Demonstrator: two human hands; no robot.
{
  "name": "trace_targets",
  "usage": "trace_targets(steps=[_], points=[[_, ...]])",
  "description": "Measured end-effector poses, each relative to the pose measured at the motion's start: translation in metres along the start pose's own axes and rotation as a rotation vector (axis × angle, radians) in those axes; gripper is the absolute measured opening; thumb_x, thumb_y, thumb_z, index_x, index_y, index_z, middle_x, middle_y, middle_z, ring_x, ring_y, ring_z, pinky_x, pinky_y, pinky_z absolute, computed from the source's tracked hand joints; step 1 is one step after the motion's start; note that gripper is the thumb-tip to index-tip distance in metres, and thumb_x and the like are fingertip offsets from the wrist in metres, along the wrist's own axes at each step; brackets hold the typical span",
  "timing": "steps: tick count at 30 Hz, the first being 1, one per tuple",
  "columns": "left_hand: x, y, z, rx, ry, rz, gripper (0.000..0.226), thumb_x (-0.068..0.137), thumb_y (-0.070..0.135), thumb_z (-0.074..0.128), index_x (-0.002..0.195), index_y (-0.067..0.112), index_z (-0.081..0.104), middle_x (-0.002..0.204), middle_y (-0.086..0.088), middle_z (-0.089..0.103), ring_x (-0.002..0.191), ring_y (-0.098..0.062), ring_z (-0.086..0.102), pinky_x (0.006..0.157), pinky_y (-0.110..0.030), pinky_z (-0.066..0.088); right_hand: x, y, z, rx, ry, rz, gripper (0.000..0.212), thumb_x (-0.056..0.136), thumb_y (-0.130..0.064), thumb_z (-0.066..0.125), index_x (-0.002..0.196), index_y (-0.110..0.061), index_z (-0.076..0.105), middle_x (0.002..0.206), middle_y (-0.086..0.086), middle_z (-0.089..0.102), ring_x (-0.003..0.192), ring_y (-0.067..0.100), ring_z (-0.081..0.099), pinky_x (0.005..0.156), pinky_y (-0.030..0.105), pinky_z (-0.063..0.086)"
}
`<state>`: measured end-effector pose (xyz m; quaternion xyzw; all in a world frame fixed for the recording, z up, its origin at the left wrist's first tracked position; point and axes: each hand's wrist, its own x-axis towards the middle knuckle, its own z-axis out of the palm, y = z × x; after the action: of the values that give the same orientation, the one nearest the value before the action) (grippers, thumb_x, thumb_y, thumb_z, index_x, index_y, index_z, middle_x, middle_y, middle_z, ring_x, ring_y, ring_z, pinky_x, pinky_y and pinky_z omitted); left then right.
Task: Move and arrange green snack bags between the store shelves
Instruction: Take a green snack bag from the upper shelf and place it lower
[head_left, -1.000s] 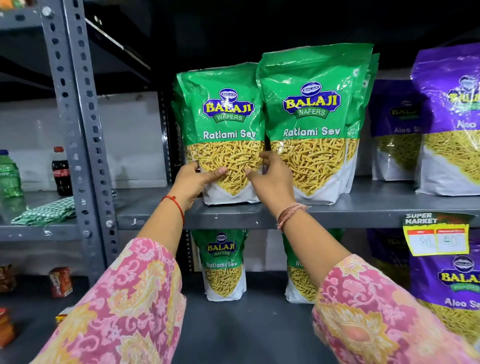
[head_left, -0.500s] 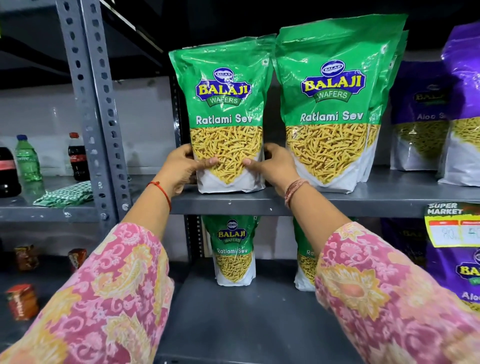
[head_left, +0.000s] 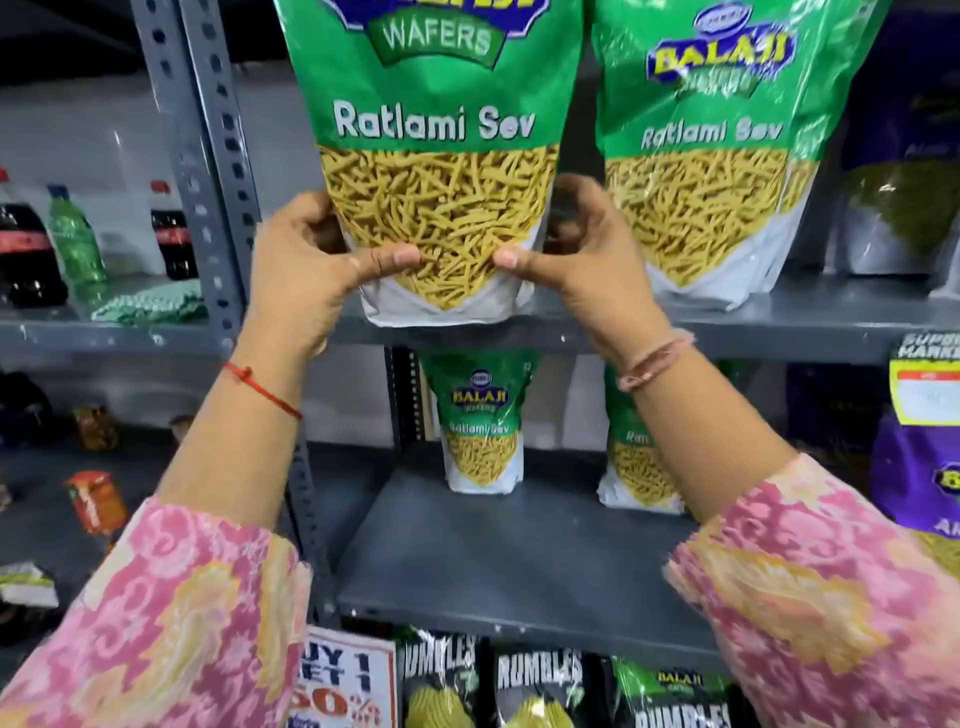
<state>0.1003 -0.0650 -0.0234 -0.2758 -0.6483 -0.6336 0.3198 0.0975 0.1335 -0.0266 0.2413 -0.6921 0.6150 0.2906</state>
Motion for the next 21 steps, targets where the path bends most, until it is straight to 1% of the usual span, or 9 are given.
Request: trace_targets(steps=[3, 5, 8, 9, 12, 15, 17, 19, 21], points=[[-0.049, 0.005, 0.006, 0.048, -0.003, 0.036, 0.040, 0.043, 0.025, 0.076, 0.079, 0.029, 0.059, 0.067, 0.035, 0.067, 0.075, 0.010, 0.064, 0.067, -0.009, 0.051, -0.045, 0.003, -0.015, -0.036, -0.035, -0.040, 0.053, 0.054, -0.012, 0.084, 0.091, -0.034, 0.053, 0.086, -0.018, 0.063, 0.081, 0.003, 0.061, 0.081, 0.025, 0.053], [-0.083, -0.003, 0.012, 0.065, 0.034, -0.011, 0.038, 0.041, 0.025, 0.075, 0.074, 0.029, 0.059, 0.061, 0.035, 0.065, 0.068, 0.014, 0.062, 0.062, -0.005, 0.049, -0.078, 0.016, -0.024, -0.018, -0.027, -0.031, 0.054, 0.046, -0.017, 0.086, 0.087, -0.036, 0.057, 0.084, -0.017, 0.067, 0.082, 0.004, 0.064, 0.080, 0.026, 0.054], [-0.138, -0.030, 0.018, 0.210, 0.074, -0.127, 0.044, 0.033, 0.049, 0.078, 0.061, 0.023, 0.058, 0.055, 0.012, 0.064, 0.057, 0.000, 0.055, 0.056, -0.023, 0.053, -0.126, 0.049, -0.035, -0.044, -0.003, 0.036, 0.061, 0.039, -0.022, 0.085, 0.093, -0.036, 0.059, 0.088, -0.017, 0.071, 0.086, 0.001, 0.065, 0.081, 0.023, 0.055], [-0.156, -0.044, 0.020, 0.235, 0.063, -0.179, 0.044, 0.034, 0.053, 0.079, 0.057, 0.023, 0.056, 0.053, 0.013, 0.061, 0.055, 0.001, 0.052, 0.051, -0.021, 0.049, -0.142, 0.063, -0.038, -0.079, -0.011, 0.066, 0.065, 0.039, -0.021, 0.086, 0.096, -0.035, 0.059, 0.089, -0.023, 0.071, 0.086, -0.005, 0.063, 0.080, 0.017, 0.053], [-0.201, -0.094, 0.030, 0.282, 0.009, -0.340, 0.042, 0.035, 0.025, 0.087, 0.044, 0.030, 0.046, 0.036, 0.024, 0.054, 0.044, 0.016, 0.047, 0.045, -0.001, 0.036, -0.180, 0.115, -0.047, -0.161, -0.074, 0.227, 0.064, 0.043, -0.020, 0.086, 0.102, -0.007, 0.064, 0.085, -0.036, 0.068, 0.084, -0.017, 0.058, 0.080, 0.007, 0.049], [-0.226, -0.144, 0.040, 0.287, -0.114, -0.489, 0.038, 0.042, 0.020, 0.087, 0.060, 0.033, 0.056, 0.062, 0.024, 0.065, 0.057, 0.017, 0.056, 0.055, -0.007, 0.044, -0.202, 0.171, -0.051, -0.214, -0.126, 0.361, 0.052, 0.055, -0.003, 0.082, 0.104, -0.001, 0.063, 0.095, -0.017, 0.067, 0.084, -0.021, 0.056, 0.081, 0.004, 0.047], [-0.228, -0.177, 0.046, 0.286, -0.165, -0.562, 0.035, 0.051, 0.015, 0.083, 0.065, 0.035, 0.058, 0.062, 0.021, 0.067, 0.057, 0.014, 0.057, 0.054, -0.006, 0.044, -0.203, 0.198, -0.049, -0.223, -0.146, 0.443, 0.055, 0.057, 0.002, 0.080, 0.109, -0.001, 0.061, 0.103, -0.006, 0.064, 0.086, -0.022, 0.056, 0.084, 0.006, 0.047], [-0.220, -0.206, 0.054, 0.290, -0.184, -0.596, 0.034, 0.055, 0.013, 0.082, 0.067, 0.035, 0.059, 0.068, 0.015, 0.067, 0.059, 0.007, 0.059, 0.055, -0.007, 0.046, -0.195, 0.221, -0.046, -0.218, -0.138, 0.488, 0.057, 0.057, 0.003, 0.079, 0.110, -0.009, 0.059, 0.108, -0.005, 0.061, 0.085, -0.021, 0.056, 0.085, 0.008, 0.049], [-0.206, -0.234, 0.063, 0.302, -0.181, -0.596, 0.036, 0.056, 0.012, 0.081, 0.069, 0.036, 0.057, 0.073, 0.006, 0.068, 0.063, -0.003, 0.060, 0.058, -0.011, 0.047, -0.183, 0.244, -0.042, -0.186, -0.093, 0.532, 0.064, 0.058, 0.006, 0.077, 0.115, -0.014, 0.055, 0.112, -0.004, 0.058, 0.093, -0.007, 0.059, 0.091, 0.021, 0.051]])
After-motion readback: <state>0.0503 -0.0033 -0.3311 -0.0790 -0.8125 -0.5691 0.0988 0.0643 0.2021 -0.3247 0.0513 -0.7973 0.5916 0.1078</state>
